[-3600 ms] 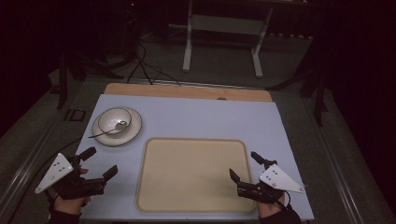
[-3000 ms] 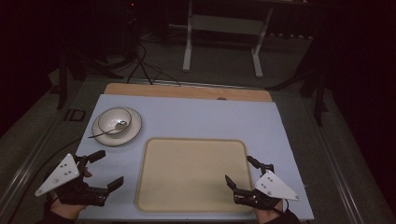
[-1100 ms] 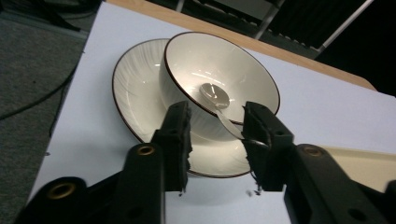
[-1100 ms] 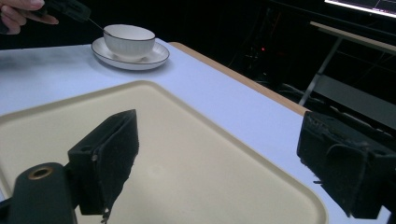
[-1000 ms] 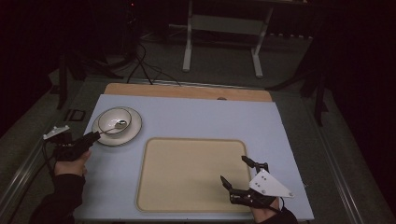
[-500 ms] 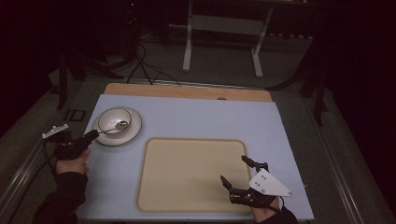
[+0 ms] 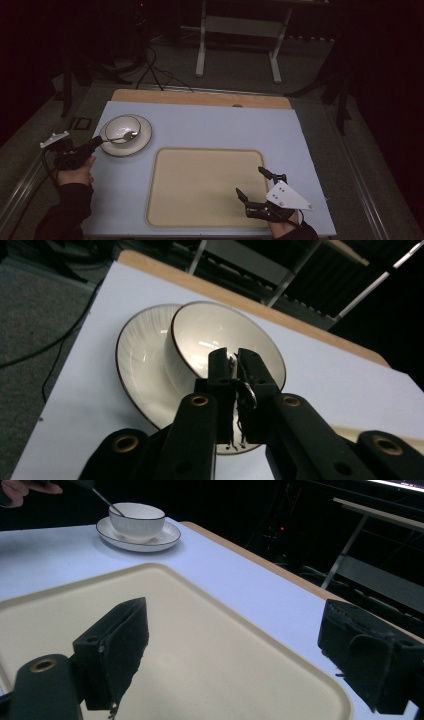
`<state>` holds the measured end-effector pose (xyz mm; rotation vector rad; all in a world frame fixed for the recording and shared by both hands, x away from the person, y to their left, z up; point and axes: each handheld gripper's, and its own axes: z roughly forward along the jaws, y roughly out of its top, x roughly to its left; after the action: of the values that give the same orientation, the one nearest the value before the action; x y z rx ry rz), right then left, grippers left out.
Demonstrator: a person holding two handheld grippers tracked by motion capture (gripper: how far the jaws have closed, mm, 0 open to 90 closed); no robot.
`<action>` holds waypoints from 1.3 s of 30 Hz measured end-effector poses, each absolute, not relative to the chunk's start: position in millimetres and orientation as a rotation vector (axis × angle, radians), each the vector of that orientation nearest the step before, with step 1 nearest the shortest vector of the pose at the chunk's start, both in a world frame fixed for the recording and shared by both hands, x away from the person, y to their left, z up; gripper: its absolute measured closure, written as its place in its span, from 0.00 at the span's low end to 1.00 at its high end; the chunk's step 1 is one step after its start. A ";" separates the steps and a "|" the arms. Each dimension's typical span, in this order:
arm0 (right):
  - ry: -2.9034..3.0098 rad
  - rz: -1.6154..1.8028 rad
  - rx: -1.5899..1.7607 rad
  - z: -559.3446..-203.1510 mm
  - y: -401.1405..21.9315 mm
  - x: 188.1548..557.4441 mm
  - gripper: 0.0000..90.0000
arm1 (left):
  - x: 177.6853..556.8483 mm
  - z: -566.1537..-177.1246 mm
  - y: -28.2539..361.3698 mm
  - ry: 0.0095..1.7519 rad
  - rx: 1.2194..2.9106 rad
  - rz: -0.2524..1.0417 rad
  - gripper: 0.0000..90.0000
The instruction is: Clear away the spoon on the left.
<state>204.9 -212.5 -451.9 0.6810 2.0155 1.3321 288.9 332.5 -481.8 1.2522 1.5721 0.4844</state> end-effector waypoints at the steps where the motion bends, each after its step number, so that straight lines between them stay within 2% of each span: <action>1: 2.016 1.333 0.681 -451.9 -212.5 205.0 0.14 | 288.7 -480.4 332.7 1.569 1.250 0.484 0.98; 11: 2.013 1.340 0.686 -451.7 -212.9 205.3 0.14 | 286.6 -465.1 331.7 1.506 1.247 0.493 0.99; 26: 1.998 1.365 0.700 -451.1 -215.9 206.3 0.14 | 274.0 -418.8 339.9 1.422 1.358 0.589 0.99; 39: 1.992 1.370 0.708 -451.1 -217.0 206.8 0.14 | 260.9 -380.6 339.0 1.302 1.494 0.540 0.99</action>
<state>206.8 -217.0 -451.1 0.7081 1.9919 1.3703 260.9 339.0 -380.6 1.4938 1.3022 0.5404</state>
